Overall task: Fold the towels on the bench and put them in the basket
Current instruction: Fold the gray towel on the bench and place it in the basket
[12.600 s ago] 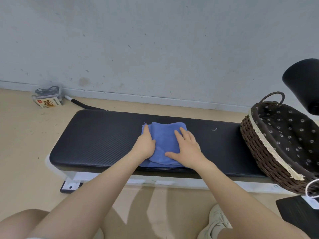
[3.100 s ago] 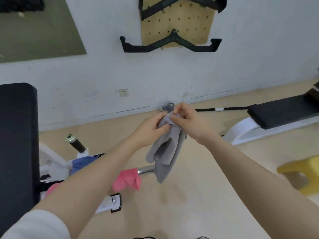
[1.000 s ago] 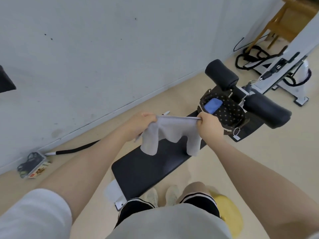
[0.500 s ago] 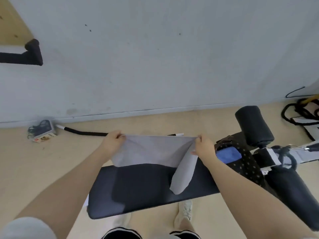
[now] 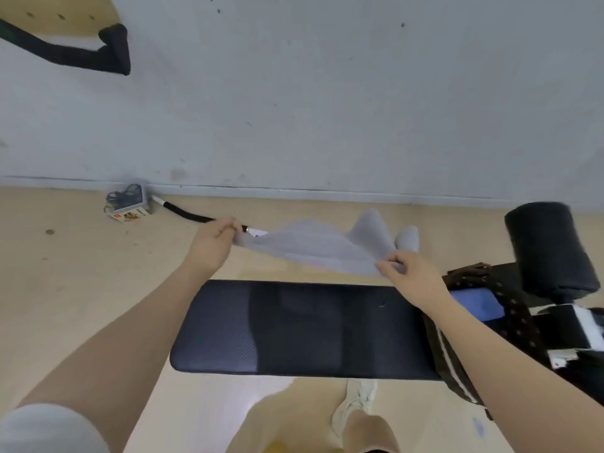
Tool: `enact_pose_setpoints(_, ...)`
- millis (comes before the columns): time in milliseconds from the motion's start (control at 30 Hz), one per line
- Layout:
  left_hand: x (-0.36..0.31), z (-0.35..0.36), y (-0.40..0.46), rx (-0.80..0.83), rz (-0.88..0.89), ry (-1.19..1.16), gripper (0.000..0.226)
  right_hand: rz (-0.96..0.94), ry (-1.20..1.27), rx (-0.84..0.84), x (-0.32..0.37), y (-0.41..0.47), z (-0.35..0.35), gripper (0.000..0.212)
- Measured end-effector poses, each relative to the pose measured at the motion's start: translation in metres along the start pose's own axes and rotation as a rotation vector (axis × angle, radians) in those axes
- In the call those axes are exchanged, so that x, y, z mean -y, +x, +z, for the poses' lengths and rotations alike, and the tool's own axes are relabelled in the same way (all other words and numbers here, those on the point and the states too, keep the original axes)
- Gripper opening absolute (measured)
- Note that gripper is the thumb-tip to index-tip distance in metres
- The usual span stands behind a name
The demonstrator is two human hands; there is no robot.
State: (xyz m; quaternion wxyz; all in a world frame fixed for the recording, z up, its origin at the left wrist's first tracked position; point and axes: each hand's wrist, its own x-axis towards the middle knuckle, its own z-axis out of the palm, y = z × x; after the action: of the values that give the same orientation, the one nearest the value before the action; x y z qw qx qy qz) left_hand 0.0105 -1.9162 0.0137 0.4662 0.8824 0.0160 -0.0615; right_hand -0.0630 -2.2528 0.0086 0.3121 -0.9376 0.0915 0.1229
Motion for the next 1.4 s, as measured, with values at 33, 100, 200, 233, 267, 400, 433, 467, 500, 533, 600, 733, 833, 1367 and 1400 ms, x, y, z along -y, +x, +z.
enact_pose_setpoints(33, 0.024, 0.008, -0.005, 0.098, 0.034, 0.143, 0.035, -0.006, -0.086, 0.007, -0.011, -0.002, 0.024, 0.023)
enact_pose_setpoints(100, 0.081, 0.028, -0.015, 0.281, 0.109, 0.418, 0.028, -0.031, -0.242, 0.009, -0.035, -0.001, 0.081, 0.026)
enact_pose_setpoints(200, 0.167, 0.068, -0.033, 0.404, 0.138, 0.549, 0.023, -0.065, -0.391, 0.023, -0.073, 0.006, 0.169, 0.026)
enact_pose_setpoints(233, 0.192, 0.081, -0.039, 0.422, 0.127, 0.568, 0.023, -0.084, -0.449, 0.039, -0.084, 0.008, 0.194, 0.026)
enact_pose_setpoints(267, 0.213, 0.093, -0.045, 0.437, 0.111, 0.593, 0.021, -0.119, -0.506, 0.054, -0.095, 0.010, 0.217, 0.026)
enact_pose_setpoints(400, 0.269, 0.125, -0.064, 0.387, 0.212, 0.697, 0.014, -0.296, -0.554, 0.007, -0.130, 0.013, 0.267, 0.029)
enact_pose_setpoints(433, 0.275, 0.129, -0.068, 0.334, 0.260, 0.708, 0.013, -0.311, -0.540, -0.003, -0.133, 0.012, 0.269, 0.027)
enact_pose_setpoints(467, 0.278, 0.131, -0.070, 0.296, 0.281, 0.718, 0.013, -0.309, -0.528, 0.021, -0.134, 0.011, 0.267, 0.025)
enact_pose_setpoints(500, 0.278, 0.133, -0.073, 0.285, 0.269, 0.732, 0.014, -0.295, -0.538, 0.066, -0.134, 0.008, 0.263, 0.024)
enact_pose_setpoints(533, 0.278, 0.133, -0.077, 0.287, 0.246, 0.748, 0.015, -0.304, -0.558, 0.081, -0.134, 0.003, 0.259, 0.023)
enact_pose_setpoints(600, 0.278, 0.132, -0.088, 0.271, 0.227, 0.787, 0.018, -0.344, -0.568, 0.042, -0.135, -0.013, 0.256, 0.022)
enact_pose_setpoints(733, 0.281, 0.123, -0.129, 0.204, 0.141, 0.857, 0.023, -0.400, -0.591, 0.057, -0.134, -0.055, 0.260, 0.022)
enact_pose_setpoints(833, 0.285, 0.121, -0.153, 0.204, 0.094, 0.931, 0.030, -0.423, -0.586, 0.107, -0.131, -0.077, 0.266, 0.022)
enact_pose_setpoints(1367, 0.299, 0.124, -0.199, -0.004, 0.193, 0.912, 0.081, -0.415, -0.424, -0.029, -0.113, -0.084, 0.305, 0.026)
enact_pose_setpoints(1400, 0.290, 0.133, -0.193, 0.040, 0.258, 0.868, 0.079, -0.399, -0.367, -0.108, -0.116, -0.077, 0.301, 0.023)
